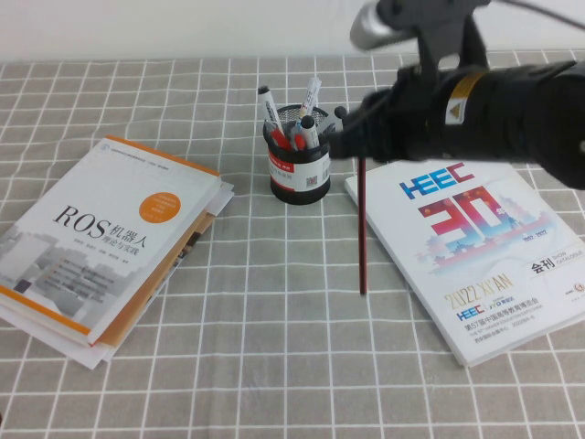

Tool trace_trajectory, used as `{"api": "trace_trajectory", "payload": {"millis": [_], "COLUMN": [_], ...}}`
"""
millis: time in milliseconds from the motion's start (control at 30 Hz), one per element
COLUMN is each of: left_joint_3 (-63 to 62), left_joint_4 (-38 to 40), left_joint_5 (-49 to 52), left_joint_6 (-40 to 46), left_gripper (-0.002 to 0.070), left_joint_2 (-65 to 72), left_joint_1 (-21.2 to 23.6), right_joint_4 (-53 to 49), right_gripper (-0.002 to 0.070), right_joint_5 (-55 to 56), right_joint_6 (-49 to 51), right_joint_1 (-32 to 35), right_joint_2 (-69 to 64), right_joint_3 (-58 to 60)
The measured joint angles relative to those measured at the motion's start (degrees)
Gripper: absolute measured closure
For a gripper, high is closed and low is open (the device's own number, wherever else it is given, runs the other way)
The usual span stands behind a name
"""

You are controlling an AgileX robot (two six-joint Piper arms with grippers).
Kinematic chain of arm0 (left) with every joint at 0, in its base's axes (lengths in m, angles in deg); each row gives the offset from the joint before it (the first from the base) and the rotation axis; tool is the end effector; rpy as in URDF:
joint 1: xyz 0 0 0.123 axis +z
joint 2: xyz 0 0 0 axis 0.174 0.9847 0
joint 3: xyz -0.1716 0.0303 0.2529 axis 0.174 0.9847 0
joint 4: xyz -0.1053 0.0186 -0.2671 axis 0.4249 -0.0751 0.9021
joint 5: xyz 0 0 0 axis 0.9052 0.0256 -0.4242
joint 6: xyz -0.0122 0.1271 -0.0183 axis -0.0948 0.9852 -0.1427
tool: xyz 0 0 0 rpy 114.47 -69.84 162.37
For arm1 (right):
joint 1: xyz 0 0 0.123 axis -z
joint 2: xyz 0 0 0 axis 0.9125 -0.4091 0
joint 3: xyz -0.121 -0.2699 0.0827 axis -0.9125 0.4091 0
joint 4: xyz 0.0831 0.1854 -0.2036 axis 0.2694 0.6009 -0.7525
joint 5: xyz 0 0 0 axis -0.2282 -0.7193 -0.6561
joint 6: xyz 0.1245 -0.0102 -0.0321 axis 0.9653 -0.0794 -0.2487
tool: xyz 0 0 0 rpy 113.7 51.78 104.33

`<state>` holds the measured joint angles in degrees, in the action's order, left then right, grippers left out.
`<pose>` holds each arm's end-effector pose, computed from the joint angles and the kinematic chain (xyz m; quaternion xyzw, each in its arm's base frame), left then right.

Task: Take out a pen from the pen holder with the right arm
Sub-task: 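Take a marker out of the pen holder and lay it on the table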

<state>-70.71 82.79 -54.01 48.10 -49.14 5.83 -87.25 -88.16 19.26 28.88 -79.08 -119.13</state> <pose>0.1020 -0.0103 0.1578 0.0441 0.8058 -0.0244 0.5901 0.3389 0.2529 0.3386 -0.1962 0.8455 0.1938 0.4572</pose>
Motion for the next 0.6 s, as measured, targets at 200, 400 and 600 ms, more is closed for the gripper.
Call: {"api": "trace_trajectory", "payload": {"millis": [200,400,600], "left_joint_3": [0.0,0.0,0.0], "left_joint_4": [0.0,0.0,0.0], "left_joint_5": [0.0,0.0,0.0], "left_joint_6": [0.0,0.0,0.0], "left_gripper": [0.0678,0.0678,0.0678], "left_joint_2": [0.0,0.0,0.0], "left_joint_1": [0.0,0.0,0.0], "right_joint_4": [1.2,2.2,3.6], "right_gripper": [0.0662,0.0662,0.0662], "right_joint_5": [-4.2,-9.7,-18.2], "right_joint_6": [0.0,0.0,0.0], "right_joint_1": [0.0,0.0,0.6], "right_joint_2": [-4.0,-11.0,-17.9], "right_joint_3": [0.0,-4.2,-12.6]}}
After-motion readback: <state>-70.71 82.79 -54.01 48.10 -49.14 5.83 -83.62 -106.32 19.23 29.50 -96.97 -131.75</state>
